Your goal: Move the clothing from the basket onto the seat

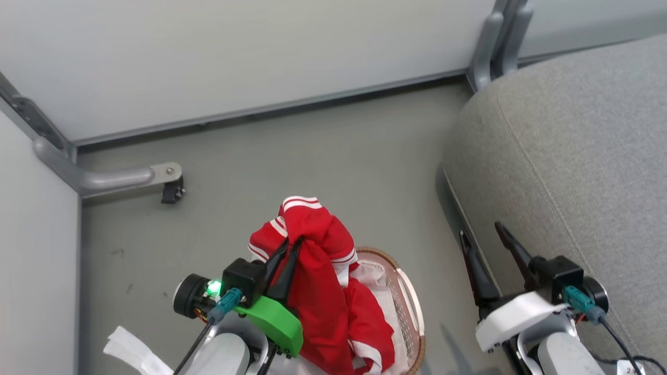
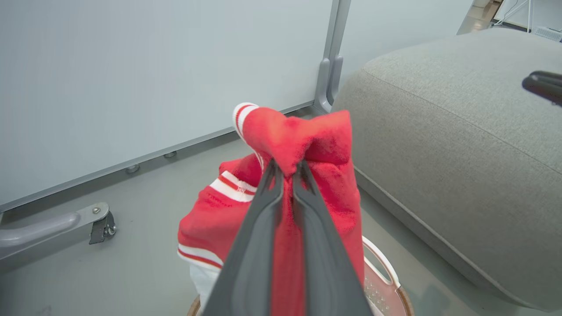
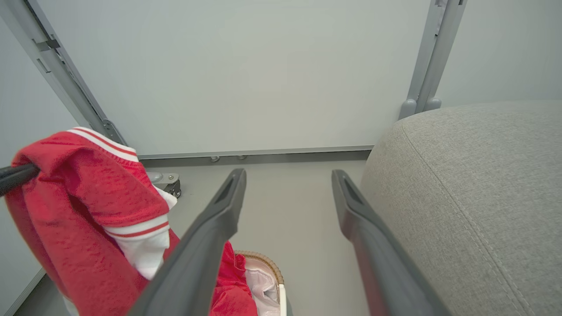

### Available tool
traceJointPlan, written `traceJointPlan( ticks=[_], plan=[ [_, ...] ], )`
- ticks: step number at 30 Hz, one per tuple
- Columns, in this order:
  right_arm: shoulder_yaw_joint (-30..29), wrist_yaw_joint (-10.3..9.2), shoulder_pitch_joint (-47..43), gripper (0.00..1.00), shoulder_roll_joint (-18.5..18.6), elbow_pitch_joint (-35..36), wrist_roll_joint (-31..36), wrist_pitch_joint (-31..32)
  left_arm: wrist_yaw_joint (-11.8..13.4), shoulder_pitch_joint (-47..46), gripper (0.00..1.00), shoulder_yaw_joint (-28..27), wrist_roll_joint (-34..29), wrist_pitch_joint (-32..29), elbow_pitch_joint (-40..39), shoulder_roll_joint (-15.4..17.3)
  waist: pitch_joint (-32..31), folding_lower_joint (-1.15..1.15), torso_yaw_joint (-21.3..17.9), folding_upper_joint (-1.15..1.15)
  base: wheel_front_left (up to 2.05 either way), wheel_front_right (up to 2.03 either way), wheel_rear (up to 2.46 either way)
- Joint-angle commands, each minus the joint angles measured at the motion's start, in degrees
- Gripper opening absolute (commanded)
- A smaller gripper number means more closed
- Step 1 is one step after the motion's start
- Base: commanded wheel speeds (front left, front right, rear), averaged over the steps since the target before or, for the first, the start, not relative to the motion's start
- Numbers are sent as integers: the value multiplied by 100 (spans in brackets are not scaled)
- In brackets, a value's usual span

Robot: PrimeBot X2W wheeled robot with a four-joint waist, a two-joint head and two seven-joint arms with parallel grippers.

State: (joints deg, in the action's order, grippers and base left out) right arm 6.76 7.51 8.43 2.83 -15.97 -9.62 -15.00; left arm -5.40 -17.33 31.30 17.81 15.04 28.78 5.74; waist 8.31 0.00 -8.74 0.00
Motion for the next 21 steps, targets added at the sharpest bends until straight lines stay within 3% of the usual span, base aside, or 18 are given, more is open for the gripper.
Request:
traceJointPlan(
  ticks=[1, 6, 13, 17, 21],
  plan=[
    [-2, -4, -142, 100, 22, -25, 26, -28, -24, 151, 0, -108, -32, 20, -144, -34, -495, 0, 285, 0, 0, 0, 0],
    [53, -4, -374, 100, 30, -150, 64, -28, -59, 395, 0, -640, -99, 21, -831, -193, -737, 0, 265, 0, 0, 0, 0],
    [270, -4, -544, 100, 52, -244, 79, -28, -134, 369, 0, -872, -142, 22, -1292, -256, -911, 0, 267, 0, 0, 0, 0],
    [756, -4, -493, 100, 134, -200, 21, -28, -168, 255, 0, -869, -105, 21, -1387, -271, -940, 0, 309, 0, 0, 0, 0],
    [1659, -4, -199, 100, 356, -142, -92, -28, -189, 198, 0, -737, -22, 21, -1457, -279, -914, 0, 389, 0, 0, 0, 0]
  ],
)
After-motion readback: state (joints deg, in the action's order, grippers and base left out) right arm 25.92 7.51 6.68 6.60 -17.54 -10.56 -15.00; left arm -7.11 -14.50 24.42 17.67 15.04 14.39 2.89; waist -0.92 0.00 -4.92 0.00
